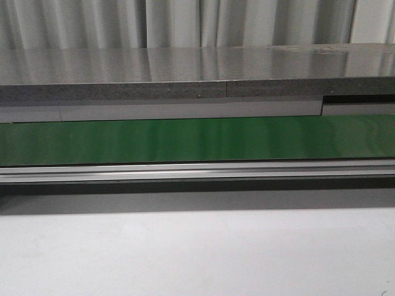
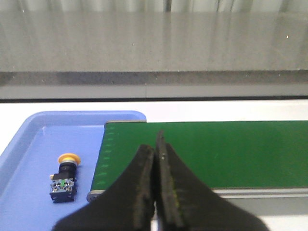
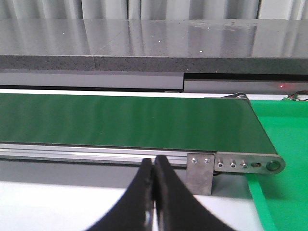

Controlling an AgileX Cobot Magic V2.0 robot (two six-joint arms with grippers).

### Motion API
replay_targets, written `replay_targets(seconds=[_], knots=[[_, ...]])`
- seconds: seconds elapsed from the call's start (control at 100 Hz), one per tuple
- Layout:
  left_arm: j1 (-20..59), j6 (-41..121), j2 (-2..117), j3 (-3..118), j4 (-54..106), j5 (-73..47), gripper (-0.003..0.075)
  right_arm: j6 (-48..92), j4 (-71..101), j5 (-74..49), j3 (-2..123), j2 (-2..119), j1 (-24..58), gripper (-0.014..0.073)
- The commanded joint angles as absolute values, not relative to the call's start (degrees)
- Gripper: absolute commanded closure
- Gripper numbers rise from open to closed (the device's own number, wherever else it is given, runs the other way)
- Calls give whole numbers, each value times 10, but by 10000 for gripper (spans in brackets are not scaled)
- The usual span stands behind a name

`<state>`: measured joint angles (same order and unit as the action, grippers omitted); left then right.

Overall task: Move button from left to right
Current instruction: 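Move the left gripper down toward the yellow push button in the blue tray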

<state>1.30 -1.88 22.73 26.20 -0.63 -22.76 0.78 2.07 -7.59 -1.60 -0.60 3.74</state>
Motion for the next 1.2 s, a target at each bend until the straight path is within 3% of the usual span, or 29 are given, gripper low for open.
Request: replay_targets(seconds=[0.0, 0.28, 0.5, 0.8, 0.89, 1.09, 1.19], knots=[[14, -26, 304, 351, 0, -253, 740, 8, 17, -25, -7, -18, 36, 661], [14, -26, 509, 529, 0, -410, 740, 8, 17, -25, -7, -18, 36, 661], [14, -26, 595, 548, 0, -419, 740, 8, 17, -25, -7, -18, 36, 661], [14, -26, 616, 548, 0, -415, 716, 8, 17, -25, -7, -18, 36, 661], [14, -21, 616, 548, 0, -415, 589, 8, 17, -25, -7, -18, 36, 661], [14, -21, 616, 548, -4, -411, 75, 8, 17, -25, -7, -18, 36, 661], [14, -21, 616, 548, -11, -408, 8, 8, 17, -25, -7, -18, 36, 661]])
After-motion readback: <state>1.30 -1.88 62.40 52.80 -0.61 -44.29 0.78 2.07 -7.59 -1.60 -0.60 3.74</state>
